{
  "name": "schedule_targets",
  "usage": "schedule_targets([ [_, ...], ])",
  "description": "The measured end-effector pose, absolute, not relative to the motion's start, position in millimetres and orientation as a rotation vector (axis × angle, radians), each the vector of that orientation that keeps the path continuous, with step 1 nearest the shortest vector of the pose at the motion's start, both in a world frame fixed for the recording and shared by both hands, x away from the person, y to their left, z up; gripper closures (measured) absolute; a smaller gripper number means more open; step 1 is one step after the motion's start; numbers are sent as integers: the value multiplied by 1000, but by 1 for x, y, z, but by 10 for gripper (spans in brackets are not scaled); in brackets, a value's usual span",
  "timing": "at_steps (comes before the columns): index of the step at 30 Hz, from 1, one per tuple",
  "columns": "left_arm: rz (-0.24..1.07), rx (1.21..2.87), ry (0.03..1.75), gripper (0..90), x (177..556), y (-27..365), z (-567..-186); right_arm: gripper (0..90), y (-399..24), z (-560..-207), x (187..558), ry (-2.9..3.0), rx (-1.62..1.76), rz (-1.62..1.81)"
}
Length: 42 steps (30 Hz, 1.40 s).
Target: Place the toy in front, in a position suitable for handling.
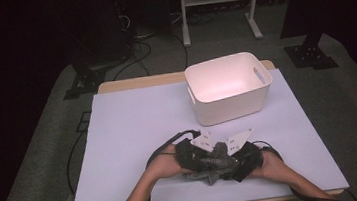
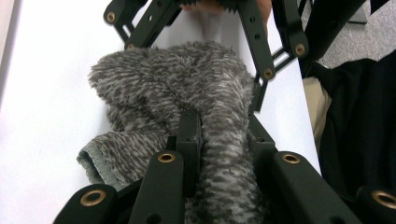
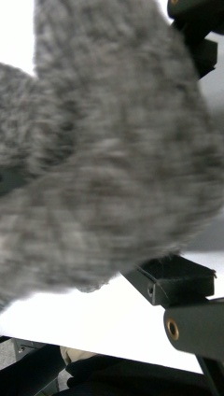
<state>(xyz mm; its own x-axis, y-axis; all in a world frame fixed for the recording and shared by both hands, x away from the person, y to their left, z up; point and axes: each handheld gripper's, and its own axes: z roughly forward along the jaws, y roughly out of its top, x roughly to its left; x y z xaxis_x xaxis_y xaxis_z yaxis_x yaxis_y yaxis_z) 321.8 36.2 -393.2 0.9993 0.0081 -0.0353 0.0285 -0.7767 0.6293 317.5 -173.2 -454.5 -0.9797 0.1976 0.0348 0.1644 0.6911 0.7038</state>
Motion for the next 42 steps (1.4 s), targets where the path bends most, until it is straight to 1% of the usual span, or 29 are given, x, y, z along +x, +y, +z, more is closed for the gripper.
schedule_targets([
  [12, -43, 2445, 124, 732, 320, 81, -392, 223, -171, -454, 316, 2842, 287, 1157],
  [17, -18, 2431, 175, 733, 321, 99, -389, 232, -171, -454, 316, 2842, 285, 1149],
  [19, 11, 2450, 197, 733, 321, 108, -386, 232, -171, -454, 316, 2841, 284, 1145],
  [26, 32, 2494, 247, 732, 323, 126, -390, 230, -173, -453, 314, 2838, 280, 1128],
  [32, 10, 2487, 256, 732, 322, 126, -395, 217, -175, -452, 311, 2829, 276, 1092],
  [38, 4, 2505, 226, 733, 323, 118, -394, 192, -180, -452, 306, 2822, 270, 1059],
  [42, 1, 2514, 224, 733, 323, 116, -394, 189, -191, -452, 307, 2832, 305, 1061],
])
